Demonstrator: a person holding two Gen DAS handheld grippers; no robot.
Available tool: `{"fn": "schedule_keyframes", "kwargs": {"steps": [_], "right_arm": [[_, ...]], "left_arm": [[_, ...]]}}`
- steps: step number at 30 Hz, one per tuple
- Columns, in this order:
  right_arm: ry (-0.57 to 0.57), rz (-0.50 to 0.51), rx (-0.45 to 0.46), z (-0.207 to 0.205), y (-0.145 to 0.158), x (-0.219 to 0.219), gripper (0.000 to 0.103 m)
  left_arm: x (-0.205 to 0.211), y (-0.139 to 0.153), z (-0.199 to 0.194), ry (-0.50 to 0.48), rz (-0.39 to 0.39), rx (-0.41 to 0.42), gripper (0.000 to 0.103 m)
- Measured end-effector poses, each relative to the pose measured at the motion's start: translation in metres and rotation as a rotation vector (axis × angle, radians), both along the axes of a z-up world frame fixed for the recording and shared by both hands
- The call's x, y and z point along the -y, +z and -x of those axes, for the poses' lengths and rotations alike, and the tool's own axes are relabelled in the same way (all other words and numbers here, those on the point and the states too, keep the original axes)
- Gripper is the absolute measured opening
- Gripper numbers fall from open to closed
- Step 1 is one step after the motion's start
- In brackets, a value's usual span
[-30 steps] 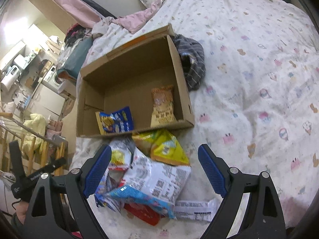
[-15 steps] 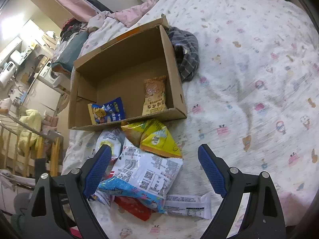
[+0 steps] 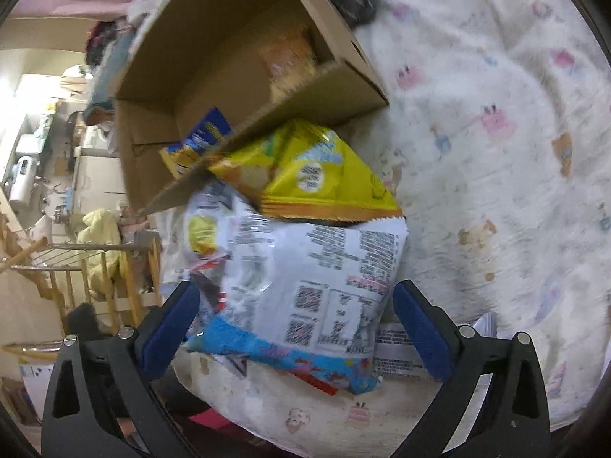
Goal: Organize snacks
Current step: 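Grasp the white printed bag with the right gripper while the left grasps a small white packet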
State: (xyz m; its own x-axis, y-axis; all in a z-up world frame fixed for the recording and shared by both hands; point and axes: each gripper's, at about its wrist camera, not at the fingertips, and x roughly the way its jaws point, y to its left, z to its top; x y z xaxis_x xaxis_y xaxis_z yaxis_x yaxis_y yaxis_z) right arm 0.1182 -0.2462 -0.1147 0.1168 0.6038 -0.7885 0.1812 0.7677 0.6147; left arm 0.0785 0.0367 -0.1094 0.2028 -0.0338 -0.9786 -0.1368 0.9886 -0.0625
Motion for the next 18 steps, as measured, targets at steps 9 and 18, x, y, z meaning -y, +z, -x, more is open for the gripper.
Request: {"fn": "schedule_keyframes", "kwargs": {"steps": [9, 18], "right_arm": [[0.016, 0.025, -0.064, 0.002, -0.012, 0.001, 0.076], [0.079, 0.055, 0.097, 0.026, 0.033, 0.004, 0.063]], "left_arm": [[-0.004, 0.011, -0.010, 0.002, 0.007, 0.025, 0.016], [-0.007, 0.028, -0.005, 0.026, 0.026, 0.080, 0.016]]}}
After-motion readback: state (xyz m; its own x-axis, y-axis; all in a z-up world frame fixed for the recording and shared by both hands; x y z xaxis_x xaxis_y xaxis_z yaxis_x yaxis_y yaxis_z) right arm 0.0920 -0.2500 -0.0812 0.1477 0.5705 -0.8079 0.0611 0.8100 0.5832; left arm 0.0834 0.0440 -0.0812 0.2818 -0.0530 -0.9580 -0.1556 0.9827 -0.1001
